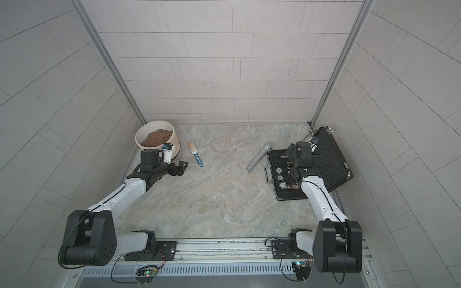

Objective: Scrub the dried mud off the ceramic pot
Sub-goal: Move the brush to the center of the board.

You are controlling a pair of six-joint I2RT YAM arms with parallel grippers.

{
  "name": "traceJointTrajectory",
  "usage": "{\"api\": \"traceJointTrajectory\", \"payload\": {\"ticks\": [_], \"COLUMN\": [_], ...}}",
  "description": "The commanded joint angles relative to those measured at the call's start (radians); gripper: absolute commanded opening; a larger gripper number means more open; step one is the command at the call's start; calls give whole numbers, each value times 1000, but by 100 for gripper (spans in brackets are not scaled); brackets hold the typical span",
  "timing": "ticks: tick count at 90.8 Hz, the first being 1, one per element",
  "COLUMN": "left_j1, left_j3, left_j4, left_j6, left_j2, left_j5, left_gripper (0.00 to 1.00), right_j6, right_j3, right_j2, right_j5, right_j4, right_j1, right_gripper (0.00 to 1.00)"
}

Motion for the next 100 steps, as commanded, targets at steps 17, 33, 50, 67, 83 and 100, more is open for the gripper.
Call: {"api": "traceJointTrajectory", "payload": {"ticks": [17, 33, 50, 67, 83, 100], "left_j1": [1, 0, 8, 37, 47, 107], "left_j3": [266, 411, 588, 735, 746, 763], "left_j4": [-667, -859, -1080, -1194, -1206, -1208], "left_j6": [180, 221, 197, 159, 103, 67], "left_j2": [-35, -72, -58, -64, -35, -10], "left_j5": [85, -13, -84, -104, -159, -137], "left_gripper": [100, 100, 100, 100, 100, 100], "right_j6": [-35, -120, -149, -246, -340, -393], "right_j3": [116, 134, 137, 341, 601, 763], "right_j2": [-35, -45, 71, 388, 698, 921], "right_j5": [-156, -44, -199, -293, -252, -304], "right_j4": [-271, -262, -100, -19, 34, 128], "right_j1": [95, 399, 641, 815, 875, 876], "right_gripper": [100, 100, 96, 93, 90, 84]}}
